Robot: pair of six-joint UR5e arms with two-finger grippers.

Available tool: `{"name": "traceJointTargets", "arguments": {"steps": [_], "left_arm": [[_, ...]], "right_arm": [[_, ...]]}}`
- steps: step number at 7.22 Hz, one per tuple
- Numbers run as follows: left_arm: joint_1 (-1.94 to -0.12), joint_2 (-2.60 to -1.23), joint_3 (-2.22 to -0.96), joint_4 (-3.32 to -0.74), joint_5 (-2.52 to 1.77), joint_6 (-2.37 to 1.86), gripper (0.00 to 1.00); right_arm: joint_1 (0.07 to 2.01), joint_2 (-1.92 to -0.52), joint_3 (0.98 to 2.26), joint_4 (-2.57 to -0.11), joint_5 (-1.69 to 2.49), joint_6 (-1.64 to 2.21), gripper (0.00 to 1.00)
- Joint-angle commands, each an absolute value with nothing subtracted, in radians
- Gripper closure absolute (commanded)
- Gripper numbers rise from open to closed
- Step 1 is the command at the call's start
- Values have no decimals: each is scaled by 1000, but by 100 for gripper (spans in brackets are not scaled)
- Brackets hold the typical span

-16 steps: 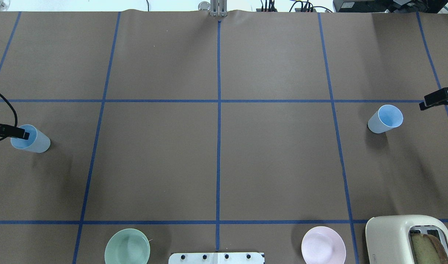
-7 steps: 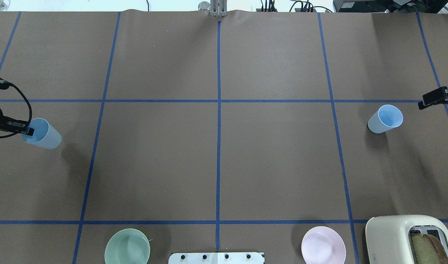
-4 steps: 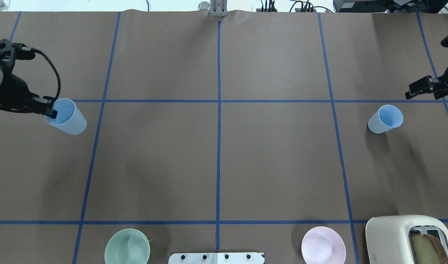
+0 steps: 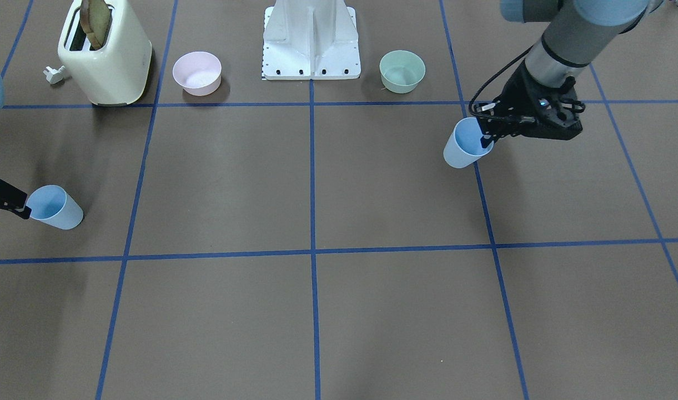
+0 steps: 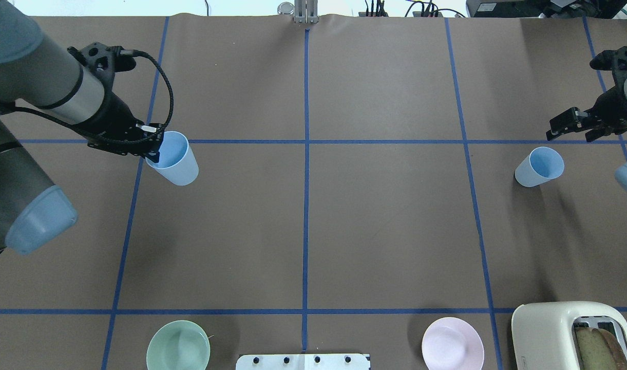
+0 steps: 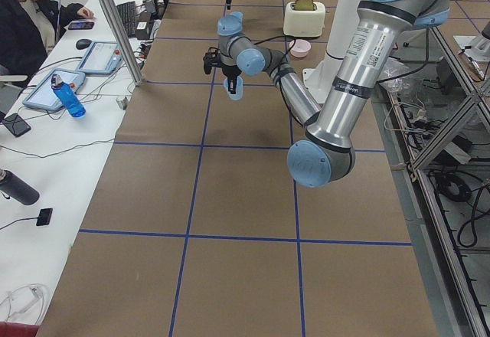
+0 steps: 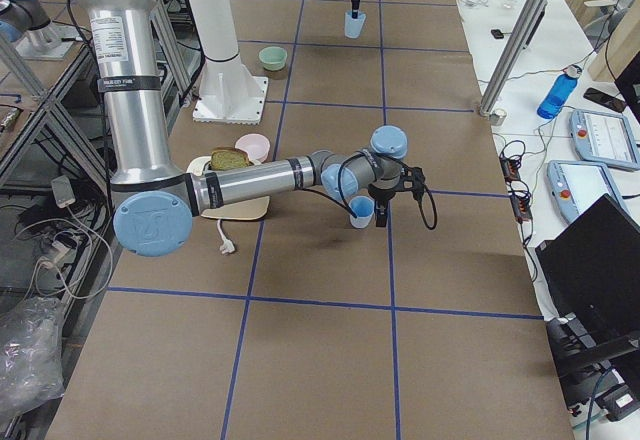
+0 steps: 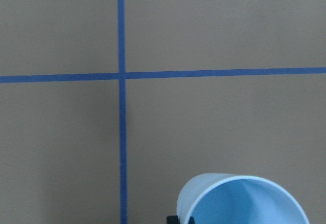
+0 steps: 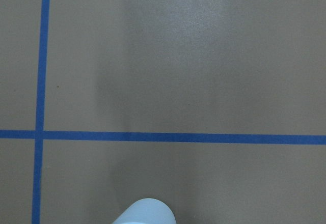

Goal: Stack blue cups with both arms
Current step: 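Lift the cup with the left gripper while the right gripper grasps its cup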

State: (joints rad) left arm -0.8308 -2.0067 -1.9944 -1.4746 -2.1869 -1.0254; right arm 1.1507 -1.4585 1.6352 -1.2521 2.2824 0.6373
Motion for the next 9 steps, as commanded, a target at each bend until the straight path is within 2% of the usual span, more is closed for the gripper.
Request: {"name": "traceJointTargets", "arguments": {"steps": [1,9], "left_arm": [[-793,-2084,-1961,-1448,-2148,-1072,100],[-792,-2102,-1954,-1447,-2149,-1078,100]], "right_arm": [[1147,-1491,1649,-1250,2284,641,0],[1088,-1500,1644,-1249,2258,646,0]]}}
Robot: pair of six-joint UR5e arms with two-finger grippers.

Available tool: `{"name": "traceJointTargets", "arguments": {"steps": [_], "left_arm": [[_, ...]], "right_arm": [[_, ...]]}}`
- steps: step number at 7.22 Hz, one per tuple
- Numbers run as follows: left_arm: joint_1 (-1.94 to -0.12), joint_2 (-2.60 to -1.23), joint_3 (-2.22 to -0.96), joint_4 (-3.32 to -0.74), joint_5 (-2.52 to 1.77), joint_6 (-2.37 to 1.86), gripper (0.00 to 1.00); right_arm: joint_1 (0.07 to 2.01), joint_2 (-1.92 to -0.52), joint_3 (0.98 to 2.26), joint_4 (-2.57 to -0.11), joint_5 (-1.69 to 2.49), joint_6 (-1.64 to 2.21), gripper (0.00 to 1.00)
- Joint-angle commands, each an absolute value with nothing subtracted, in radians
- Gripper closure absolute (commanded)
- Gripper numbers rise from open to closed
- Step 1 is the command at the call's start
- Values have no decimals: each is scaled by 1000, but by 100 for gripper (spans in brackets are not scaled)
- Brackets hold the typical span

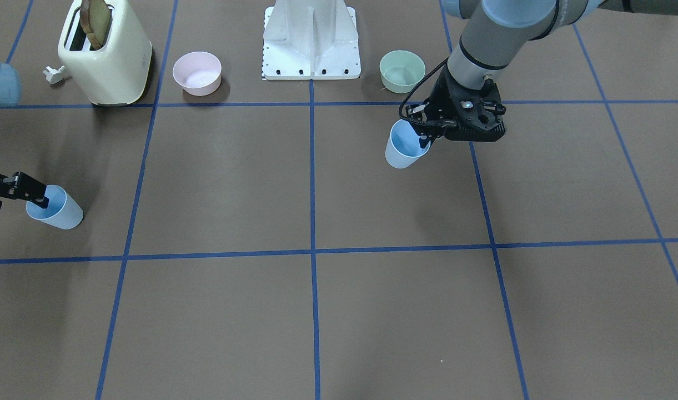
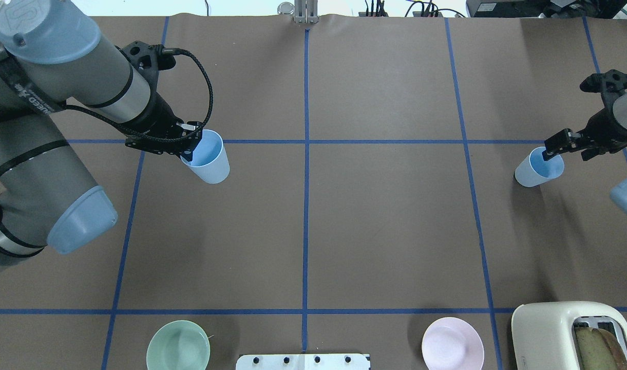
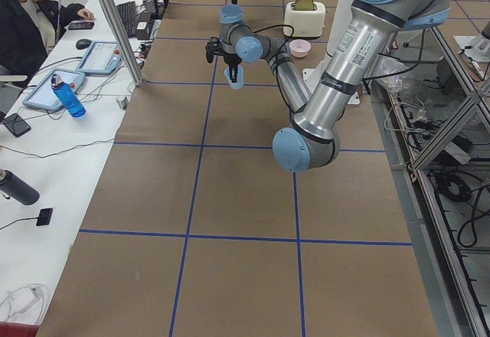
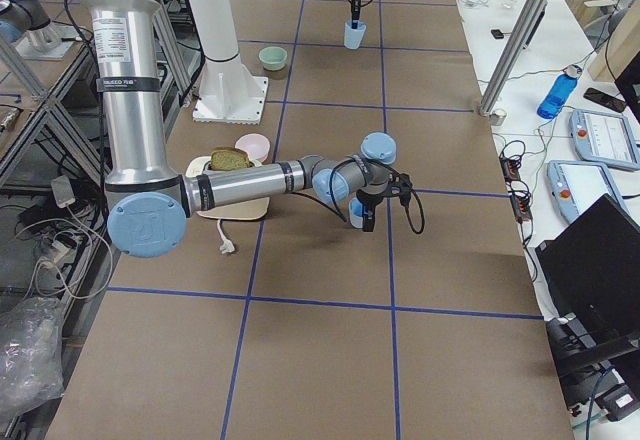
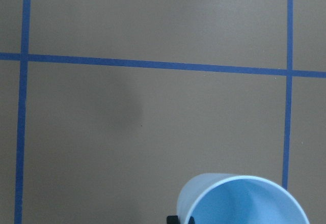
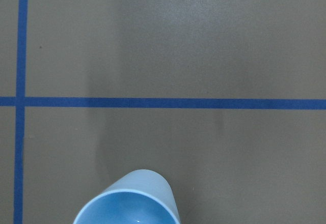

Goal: Stack blue cups with both arms
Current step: 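Lift the cup with the left gripper while the right gripper grasps its cup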

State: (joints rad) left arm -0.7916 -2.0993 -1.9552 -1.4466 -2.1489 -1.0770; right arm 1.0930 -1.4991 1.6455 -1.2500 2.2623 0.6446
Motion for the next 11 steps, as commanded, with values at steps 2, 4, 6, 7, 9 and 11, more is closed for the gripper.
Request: {"name": "traceJointTargets", "arguments": {"steps": [2,4,6,7,9,11], "left_arm": [[-792,-2102,-1956,-1447,-2148,-1077,100],[-792,-2108,-1959,-1428,-2149,-1078,100],[-792,-2108,-1956,-1428,-2148,-1077,100],[-792,-2108,-1954,-1428,-2148,-1077,100],[-792,-2108,-1954,-1428,-2148,-1077,100],[-790,-2111,-1951,-1428,-2148,-1078,100]], "right_arm": [[1083,-1509,1644,-1249,2258,644,0],[1081,-1511,1644,-1249,2253,644,3],[1072,-1511,1644,-1249,2237,646,33],[1069,-1511,1644,-1249,2237,646,56],[1069,-1509,1649,-1249,2234,647,100],[1069,-1500,1661,-1249,2215,649,100]]}}
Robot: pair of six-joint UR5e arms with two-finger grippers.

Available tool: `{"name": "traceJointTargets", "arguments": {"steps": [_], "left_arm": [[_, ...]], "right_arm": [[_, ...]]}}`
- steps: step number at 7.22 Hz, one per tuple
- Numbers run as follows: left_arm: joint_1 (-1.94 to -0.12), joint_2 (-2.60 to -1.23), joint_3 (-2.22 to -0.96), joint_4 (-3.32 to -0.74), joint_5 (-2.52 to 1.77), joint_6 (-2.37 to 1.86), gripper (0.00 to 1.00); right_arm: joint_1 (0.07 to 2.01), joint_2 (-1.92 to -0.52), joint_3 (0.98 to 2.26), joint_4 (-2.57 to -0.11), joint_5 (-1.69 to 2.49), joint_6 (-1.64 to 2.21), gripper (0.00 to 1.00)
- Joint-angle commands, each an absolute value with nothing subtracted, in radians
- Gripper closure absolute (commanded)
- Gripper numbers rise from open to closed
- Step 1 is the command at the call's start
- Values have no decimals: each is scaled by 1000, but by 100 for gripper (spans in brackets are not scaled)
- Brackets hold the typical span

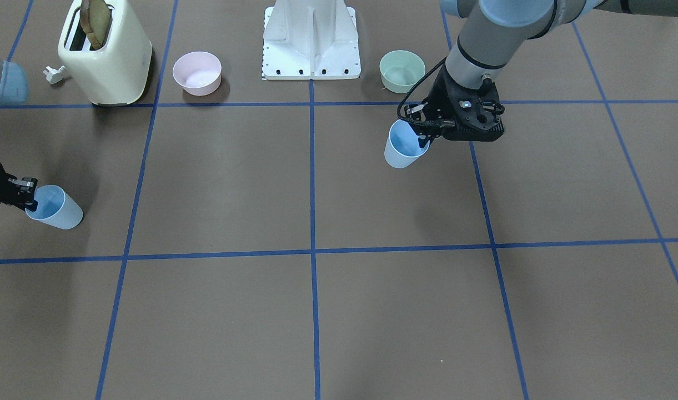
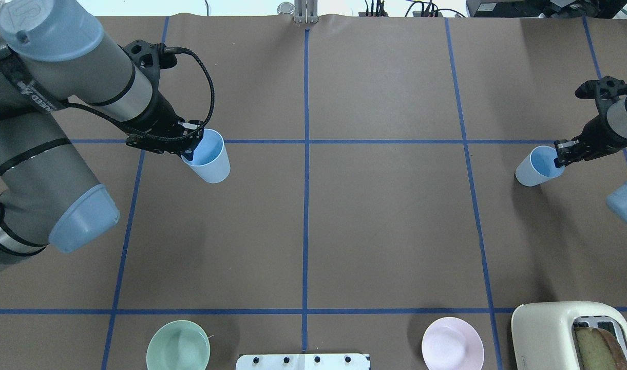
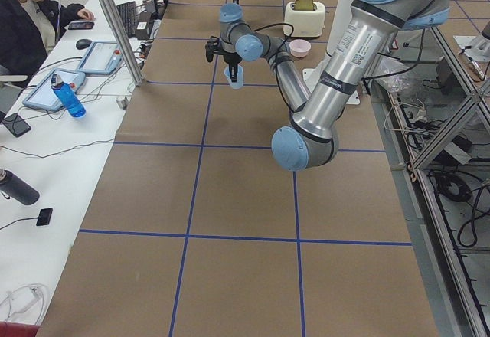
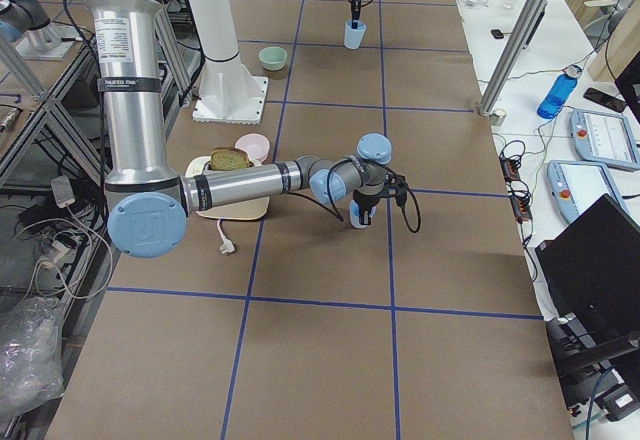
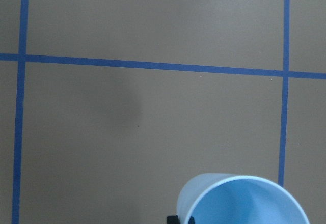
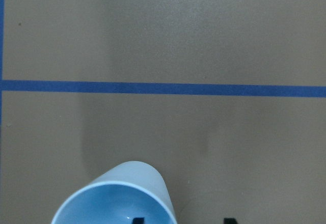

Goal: Stack blue cups with both arms
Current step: 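Lift the cup with the left gripper while the right gripper grasps its cup, then carry the cup to center with the left gripper while the right lifts its cup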

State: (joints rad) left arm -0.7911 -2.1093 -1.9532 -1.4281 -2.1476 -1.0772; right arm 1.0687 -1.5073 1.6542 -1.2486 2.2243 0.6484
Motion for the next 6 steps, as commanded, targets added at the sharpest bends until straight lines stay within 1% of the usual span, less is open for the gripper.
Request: {"name": "traceJointTargets", "arguments": {"steps": [1,2,3,5,6], "left_arm": [[-782,-2146,-1915,-1428,-2148,-1078,100],[-767,-2186,-1863,-1431,-2145,-1112,100],[-728,-2227,-1821,-1436,-2093,-1144,100],[-652,-2308,-1706,-1494,-2046,-1245,100],[-606,-2350,-1630,-1552,-1987,-1288,100]], "right_arm": [[1071,-1494,1675,-1252,2230,644,100],[1071,-1477,1692,-1270,2244,644,100],[1112,-1420,1697,-1361,2270,638,100],[1147,-1211,1706,-1620,2289,634,100],[1146,-1153,1707,-1687,2287,637,100]]}}
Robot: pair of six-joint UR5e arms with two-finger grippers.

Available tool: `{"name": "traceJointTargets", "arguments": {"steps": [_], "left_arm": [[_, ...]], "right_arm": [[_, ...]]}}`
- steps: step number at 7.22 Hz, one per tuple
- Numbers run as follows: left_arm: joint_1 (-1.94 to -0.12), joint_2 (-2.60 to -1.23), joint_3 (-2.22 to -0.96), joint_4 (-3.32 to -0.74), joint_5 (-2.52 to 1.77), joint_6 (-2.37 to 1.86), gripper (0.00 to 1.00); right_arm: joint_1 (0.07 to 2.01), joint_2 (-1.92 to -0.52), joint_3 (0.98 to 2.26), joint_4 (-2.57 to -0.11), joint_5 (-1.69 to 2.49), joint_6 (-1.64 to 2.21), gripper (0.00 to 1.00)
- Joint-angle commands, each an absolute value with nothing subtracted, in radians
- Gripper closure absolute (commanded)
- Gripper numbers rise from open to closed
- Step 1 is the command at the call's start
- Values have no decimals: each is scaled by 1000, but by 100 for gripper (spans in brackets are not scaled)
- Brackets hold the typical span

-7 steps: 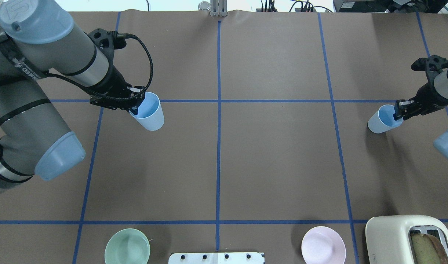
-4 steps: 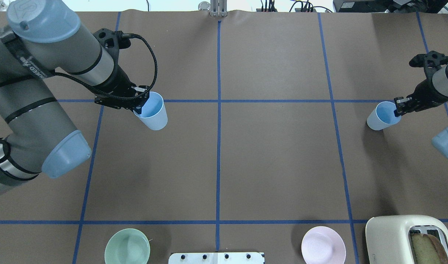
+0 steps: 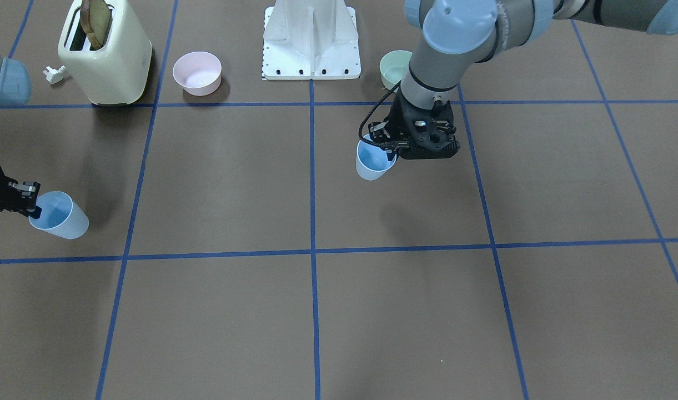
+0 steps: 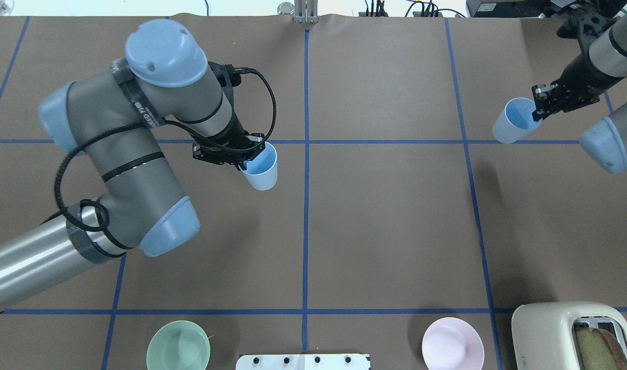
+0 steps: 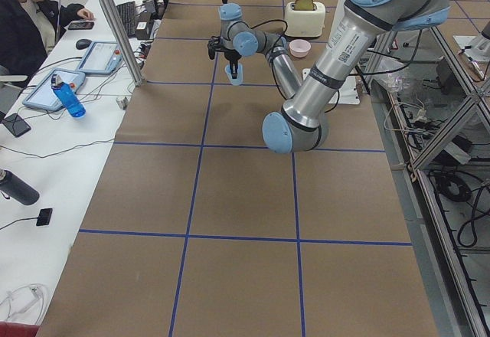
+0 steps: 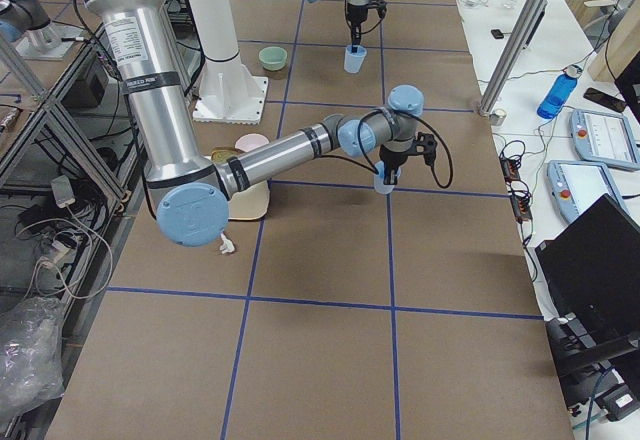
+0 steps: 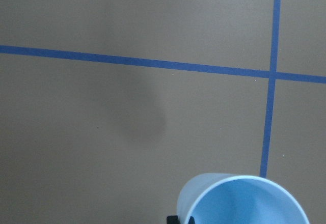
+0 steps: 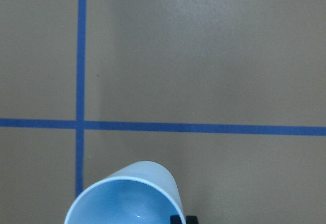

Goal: Stack blue cups with both arms
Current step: 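Carry the cup to center with the left gripper while the right lifts its cup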

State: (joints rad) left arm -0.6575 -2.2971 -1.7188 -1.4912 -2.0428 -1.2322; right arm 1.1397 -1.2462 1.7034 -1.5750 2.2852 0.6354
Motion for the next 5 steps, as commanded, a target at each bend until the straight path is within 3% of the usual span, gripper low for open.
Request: {"name": "traceJointTargets", "arguments": {"steps": [1,2,5], "left_arm": [[-597,-2393,-1552,-1593,-1977,-1293,100],[-578,-2436,-1483,-1617,-1973,-1302,100],[-565,-2428,-1462,-1635,-1973,-1299,100]], "right_arm": [[1141,-1122,1706,-1710,2283,649,100],[1140,-1106,1706,-1715,2278,650,100],[1137,-1103,1704,-1715,2276,658,100]]}}
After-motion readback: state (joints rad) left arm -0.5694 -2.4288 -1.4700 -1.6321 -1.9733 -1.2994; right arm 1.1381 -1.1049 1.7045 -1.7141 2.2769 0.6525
